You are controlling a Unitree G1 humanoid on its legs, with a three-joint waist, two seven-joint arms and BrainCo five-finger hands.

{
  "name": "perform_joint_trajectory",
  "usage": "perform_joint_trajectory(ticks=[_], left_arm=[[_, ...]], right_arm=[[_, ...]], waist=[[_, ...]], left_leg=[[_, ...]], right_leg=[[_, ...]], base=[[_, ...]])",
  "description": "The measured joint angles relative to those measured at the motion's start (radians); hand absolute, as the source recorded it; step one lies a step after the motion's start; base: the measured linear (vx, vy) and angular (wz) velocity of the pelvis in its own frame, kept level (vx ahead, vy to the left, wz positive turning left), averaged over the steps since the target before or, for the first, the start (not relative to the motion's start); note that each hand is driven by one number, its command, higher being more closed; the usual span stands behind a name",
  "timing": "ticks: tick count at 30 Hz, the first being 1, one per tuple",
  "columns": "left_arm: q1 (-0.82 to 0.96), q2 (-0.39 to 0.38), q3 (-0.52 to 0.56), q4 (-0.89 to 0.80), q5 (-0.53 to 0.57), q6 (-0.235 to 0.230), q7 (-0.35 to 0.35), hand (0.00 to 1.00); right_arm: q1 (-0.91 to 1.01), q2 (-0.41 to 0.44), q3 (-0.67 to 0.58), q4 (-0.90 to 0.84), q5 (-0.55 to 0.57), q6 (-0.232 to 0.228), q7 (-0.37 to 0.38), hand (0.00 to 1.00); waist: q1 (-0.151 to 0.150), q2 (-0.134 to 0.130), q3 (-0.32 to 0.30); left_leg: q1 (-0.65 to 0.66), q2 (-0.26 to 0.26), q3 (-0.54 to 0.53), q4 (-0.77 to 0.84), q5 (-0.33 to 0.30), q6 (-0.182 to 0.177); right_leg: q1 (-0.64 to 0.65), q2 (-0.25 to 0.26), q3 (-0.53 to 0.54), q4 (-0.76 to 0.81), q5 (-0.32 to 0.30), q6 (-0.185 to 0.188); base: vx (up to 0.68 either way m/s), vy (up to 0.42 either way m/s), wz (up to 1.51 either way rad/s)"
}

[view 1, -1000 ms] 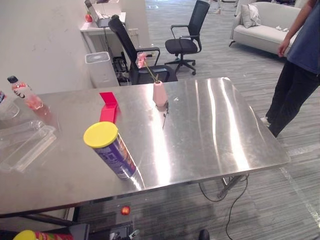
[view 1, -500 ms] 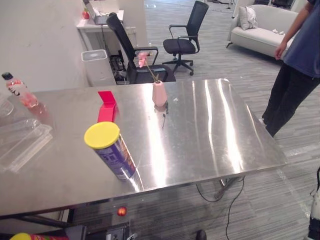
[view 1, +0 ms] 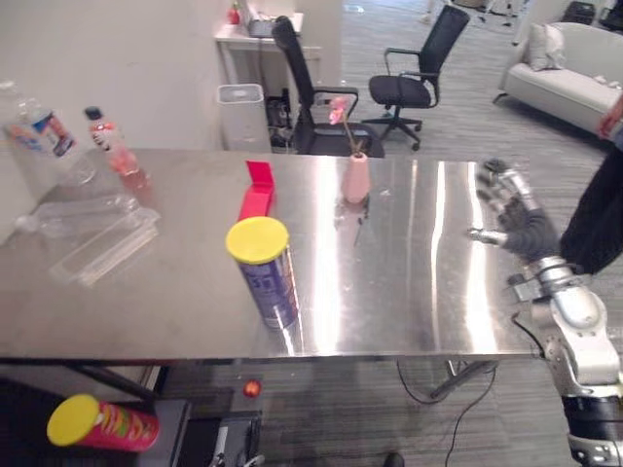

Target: Put the gum and the chips on the shelf.

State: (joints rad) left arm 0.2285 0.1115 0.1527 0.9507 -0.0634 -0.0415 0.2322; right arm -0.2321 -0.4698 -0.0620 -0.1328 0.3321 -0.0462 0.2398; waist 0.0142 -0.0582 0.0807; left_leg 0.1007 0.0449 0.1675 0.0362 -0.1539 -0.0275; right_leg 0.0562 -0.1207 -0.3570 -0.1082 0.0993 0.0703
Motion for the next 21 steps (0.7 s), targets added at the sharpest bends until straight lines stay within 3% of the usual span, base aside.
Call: perform_joint_trajectory(ticks=[11, 21], left_arm=[[0.013, 0.003, 0.003, 0.004, 0.000, -0.002, -0.002, 0.00], [0.014, 0.004, 0.003, 0.005, -0.001, -0.005, -0.001, 0.00]], right_arm=[[-0.143, 0.007, 0.167, 0.003, -0.001, 0.028, 0.118, 0.00], [-0.210, 0.008, 0.264, 0.002, -0.001, 0.035, 0.144, 0.00]], waist=[[0.028, -0.008, -0.002], [0.044, -0.010, -0.003]], left_leg=[[-0.030, -0.007, -0.045, -0.001, 0.025, 0.003], [-0.046, -0.002, -0.094, -0.022, 0.062, -0.006]], right_leg=[[0.001, -0.010, -0.031, 0.000, 0.002, 0.001], [0.003, -0.007, -0.070, 0.001, 0.001, 0.000]], base=[[-0.03, 0.008, 0.13], [-0.03, -0.007, 0.14]])
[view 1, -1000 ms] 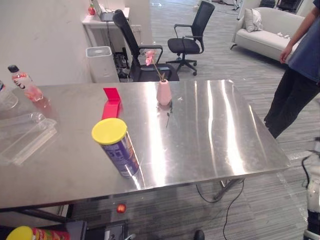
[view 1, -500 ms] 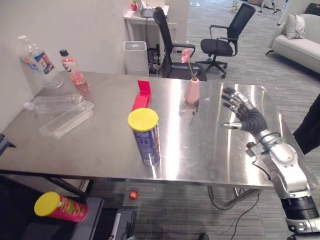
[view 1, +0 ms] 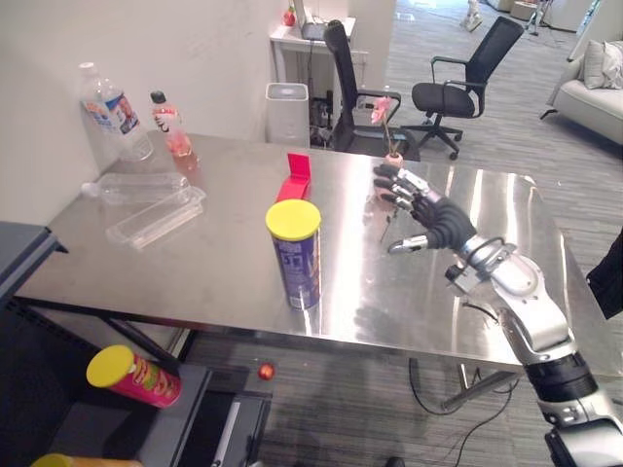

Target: Put the gum and the chips on the shelf.

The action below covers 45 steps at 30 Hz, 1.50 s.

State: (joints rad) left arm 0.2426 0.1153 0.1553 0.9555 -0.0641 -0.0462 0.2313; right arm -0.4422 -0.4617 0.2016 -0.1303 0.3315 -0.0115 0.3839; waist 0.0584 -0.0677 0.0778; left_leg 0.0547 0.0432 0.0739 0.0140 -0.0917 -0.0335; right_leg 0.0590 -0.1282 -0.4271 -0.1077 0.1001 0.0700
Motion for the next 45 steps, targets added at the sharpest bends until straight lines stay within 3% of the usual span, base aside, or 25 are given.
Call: perform_joint_trajectory(ticks=[7, 24, 34, 45], left_arm=[[0.001, -0.001, -0.001, 0.000, 0.000, 0.000, 0.000, 0.00], [0.001, 0.008, -0.031, 0.000, 0.000, -0.004, -0.001, 0.00], [0.001, 0.007, -0.033, 0.000, 0.000, -0.009, -0.002, 0.00], [0.001, 0.005, -0.039, 0.000, -0.001, -0.009, -0.004, 0.00]], right_arm=[[-0.020, 0.015, 0.061, 0.000, -0.001, 0.029, 0.020, 0.00], [0.054, 0.049, 0.119, 0.073, -0.030, 0.028, 0.041, 0.00], [0.054, 0.086, 0.119, 0.162, -0.059, 0.020, 0.010, 0.00], [0.018, 0.089, 0.118, 0.314, -0.089, -0.023, -0.032, 0.00]], waist=[[0.007, 0.002, -0.002], [0.009, 0.006, -0.004], [0.012, 0.013, -0.008], [0.031, 0.021, -0.005]], left_leg=[[0.001, 0.005, -0.004, -0.012, 0.014, -0.004], [0.004, 0.003, 0.001, -0.012, 0.015, -0.006], [0.005, 0.004, -0.002, -0.013, 0.017, -0.008], [0.018, -0.001, -0.035, -0.049, 0.045, -0.010]], right_leg=[[0.001, 0.004, -0.002, 0.000, -0.001, -0.003], [0.003, 0.003, -0.003, 0.000, -0.001, -0.002], [0.006, 0.002, -0.007, 0.000, -0.001, -0.002], [0.017, -0.001, -0.038, 0.000, -0.002, -0.002]], base=[[-0.01, -0.001, 0.04], [0.00, 0.000, 0.00], [0.00, 0.000, 0.00], [0.00, 0.003, 0.07]])
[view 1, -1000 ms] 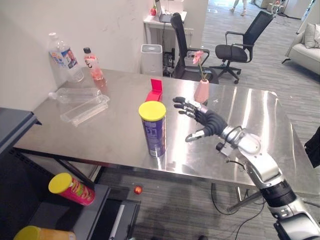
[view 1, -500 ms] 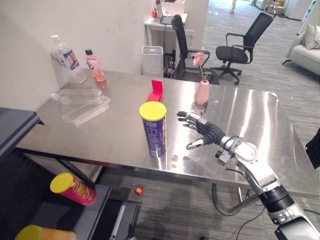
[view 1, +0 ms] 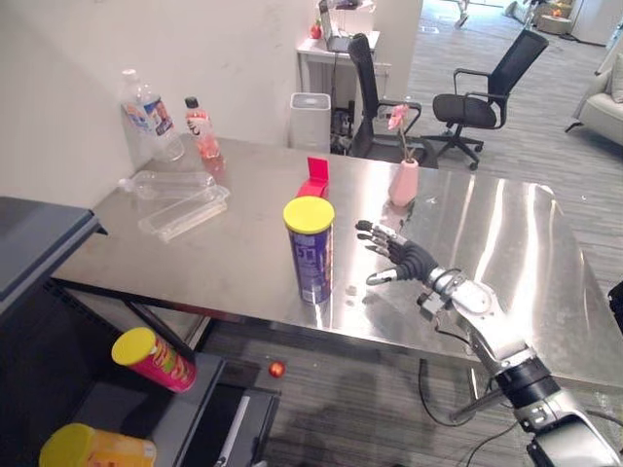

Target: Put the gum and the chips on the shelf.

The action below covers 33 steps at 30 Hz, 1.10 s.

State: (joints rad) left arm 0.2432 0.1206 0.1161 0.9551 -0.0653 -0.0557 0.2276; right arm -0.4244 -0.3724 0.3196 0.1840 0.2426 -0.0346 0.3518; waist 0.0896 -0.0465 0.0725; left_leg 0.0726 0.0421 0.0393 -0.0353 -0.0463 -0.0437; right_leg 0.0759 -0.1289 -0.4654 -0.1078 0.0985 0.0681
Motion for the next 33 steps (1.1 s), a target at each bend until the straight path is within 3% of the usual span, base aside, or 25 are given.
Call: perform_joint_trajectory(ticks=[12, 33], left_arm=[[0.024, -0.012, -0.002, -0.020, -0.003, 0.000, -0.008, 0.00], [0.036, -0.014, -0.003, -0.054, -0.006, 0.000, -0.016, 0.00]], right_arm=[[-0.096, 0.037, -0.005, 0.142, -0.046, -0.023, -0.005, 0.00], [-0.164, 0.065, 0.005, 0.194, -0.049, -0.037, 0.004, 0.00]], waist=[[0.007, 0.022, 0.014], [0.050, 0.021, 0.045]], left_leg=[[0.000, -0.004, -0.046, -0.017, 0.017, 0.001], [0.002, -0.011, -0.084, -0.031, 0.030, 0.000]], right_leg=[[0.016, 0.001, -0.043, 0.000, -0.004, -0.001], [0.030, 0.000, -0.080, 0.000, -0.012, 0.003]], base=[[0.00, 0.019, 0.11], [0.01, 0.018, 0.05]])
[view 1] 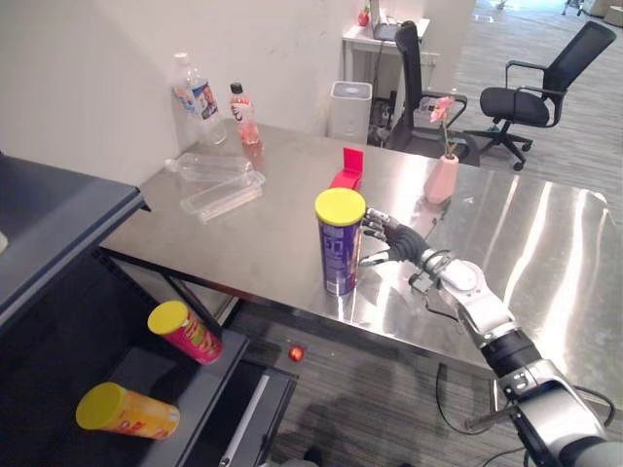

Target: Put the gum and the chips on the shelf.

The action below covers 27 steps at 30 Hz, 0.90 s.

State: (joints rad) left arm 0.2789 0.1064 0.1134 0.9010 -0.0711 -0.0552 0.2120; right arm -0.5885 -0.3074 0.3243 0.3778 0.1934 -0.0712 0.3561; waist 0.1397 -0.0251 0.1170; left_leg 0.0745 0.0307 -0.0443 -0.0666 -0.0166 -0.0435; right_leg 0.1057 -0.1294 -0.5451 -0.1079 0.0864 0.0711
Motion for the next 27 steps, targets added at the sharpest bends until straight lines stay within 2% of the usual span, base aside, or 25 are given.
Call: perform_joint_trajectory(ticks=[5, 12, 13, 27], left_arm=[[0.000, 0.000, 0.000, -0.013, -0.001, 0.000, 0.000, 0.00], [0.001, 0.000, 0.000, -0.014, -0.001, 0.000, 0.000, 0.00], [0.001, 0.000, 0.000, -0.014, 0.000, 0.000, 0.000, 0.00], [0.000, 0.002, -0.010, -0.014, 0.002, 0.000, 0.000, 0.00]], right_arm=[[-0.025, 0.012, 0.027, 0.004, 0.000, -0.001, 0.004, 0.00], [-0.027, 0.016, 0.066, 0.004, 0.000, 0.001, 0.047, 0.00], [-0.027, 0.016, 0.073, 0.002, 0.000, 0.001, 0.048, 1.00], [-0.027, 0.016, 0.084, -0.013, -0.031, -0.004, 0.063, 1.00]], waist=[[0.003, -0.005, 0.015], [0.003, -0.006, 0.016], [0.003, -0.006, 0.016], [0.002, -0.006, 0.016]], left_leg=[[-0.003, -0.001, -0.019, -0.001, 0.002, 0.000], [-0.002, -0.003, -0.020, -0.001, 0.003, 0.001], [-0.002, -0.002, -0.020, -0.001, 0.003, 0.001], [-0.002, -0.001, -0.017, -0.001, 0.002, 0.000]], right_leg=[[0.004, -0.002, -0.014, 0.000, -0.001, 0.001], [0.005, -0.005, -0.014, 0.000, -0.001, 0.001], [0.005, -0.004, -0.013, 0.000, -0.001, 0.001], [0.005, -0.004, -0.009, 0.000, -0.002, 0.002]], base=[[0.01, 0.019, 0.08], [0.01, 0.009, 0.01], [0.00, 0.000, 0.00], [0.00, 0.000, 0.00]])
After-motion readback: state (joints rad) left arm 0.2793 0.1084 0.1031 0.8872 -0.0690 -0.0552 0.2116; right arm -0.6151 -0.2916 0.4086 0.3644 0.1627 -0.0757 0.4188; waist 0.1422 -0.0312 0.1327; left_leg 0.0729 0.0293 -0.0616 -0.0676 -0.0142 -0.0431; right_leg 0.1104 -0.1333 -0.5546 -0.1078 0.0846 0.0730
